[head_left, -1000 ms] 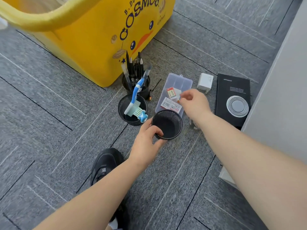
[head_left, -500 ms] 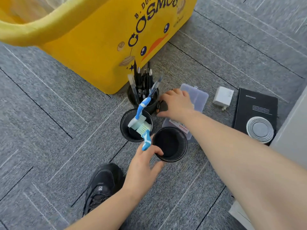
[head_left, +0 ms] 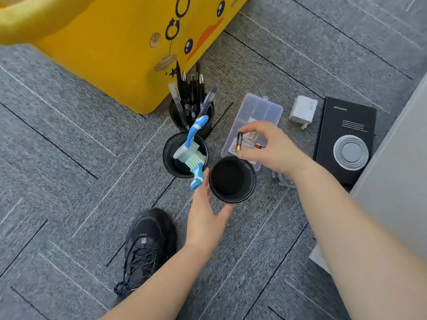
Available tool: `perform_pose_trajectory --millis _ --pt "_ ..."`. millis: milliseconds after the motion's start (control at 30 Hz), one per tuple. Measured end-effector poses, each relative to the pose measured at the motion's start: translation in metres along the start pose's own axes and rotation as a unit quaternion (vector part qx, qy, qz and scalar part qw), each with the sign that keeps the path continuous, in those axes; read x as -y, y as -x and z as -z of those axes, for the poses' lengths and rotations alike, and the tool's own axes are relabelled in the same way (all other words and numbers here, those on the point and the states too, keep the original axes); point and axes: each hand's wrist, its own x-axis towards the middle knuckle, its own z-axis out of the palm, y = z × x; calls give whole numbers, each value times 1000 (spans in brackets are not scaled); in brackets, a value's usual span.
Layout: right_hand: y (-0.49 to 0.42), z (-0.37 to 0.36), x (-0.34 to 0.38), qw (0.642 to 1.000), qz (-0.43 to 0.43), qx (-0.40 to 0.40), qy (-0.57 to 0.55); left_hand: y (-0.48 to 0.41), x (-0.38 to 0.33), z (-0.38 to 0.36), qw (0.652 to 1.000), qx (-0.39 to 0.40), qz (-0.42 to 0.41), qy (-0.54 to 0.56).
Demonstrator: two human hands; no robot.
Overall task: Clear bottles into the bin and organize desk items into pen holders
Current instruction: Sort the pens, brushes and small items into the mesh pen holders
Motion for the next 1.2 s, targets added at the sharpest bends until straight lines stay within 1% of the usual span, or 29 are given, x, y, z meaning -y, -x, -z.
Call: perform_pose_trajectory --millis 67,133,200,233,267,300,367,400,433,467,533,633,700,767,833,967,1000,1100,1200 --pt "20 -7 -9 999 22 -21 32 -1 4 -2 1000 -18 -14 -17" --pt "33 -11 -14 997 33 -20 66 -2 6 -4 999 -32 -19 -33" --pt "42 -15 -14 989 65 -11 131 -1 5 -6 998 -40 -22 -36" --pt "44 -16 -12 987 75 -11 143 -1 5 -7 998 -44 -24 -35" --pt "44 -17 -13 990 72 -22 123 -1 5 -7 998 -46 -26 -35" --pt "43 -16 -14 994 60 -55 78 -1 4 -8 998 -46 -27 -36" --pt "35 -11 -22 987 4 -161 -9 -2 4 -6 998 -40 -27 -46" --pt "29 -9 -29 978 -33 -206 -11 -3 4 -5 998 -35 -28 -51" --pt "25 -8 -33 972 -63 -226 23 -4 4 -4 998 -29 -29 -55" --pt "19 -7 -38 970 -84 -218 72 -5 3 -2 998 -24 -29 -59" --pt "8 -6 -44 974 -100 -146 143 -6 4 1 997 -14 -30 -66" --pt "-8 0 -41 981 -110 -57 149 -7 5 5 997 -3 -26 -76" --pt "-15 5 -39 977 -125 -21 172 -7 6 7 997 8 -13 -82" --pt "-15 6 -38 969 -136 -3 204 -7 5 9 997 16 -1 -80" --pt "-14 3 -39 968 -131 -13 215 -7 3 10 997 21 3 -78" --pt "-12 -1 -44 976 -108 -34 187 -9 -1 14 997 38 12 -70" --pt "-12 -2 -45 978 -107 -45 174 -9 -2 15 997 41 13 -67" --pt "-12 0 -48 984 -127 -91 85 -10 -1 17 997 45 16 -68" --pt "-13 -1 -50 982 -142 -104 65 -10 -1 17 996 47 19 -69"
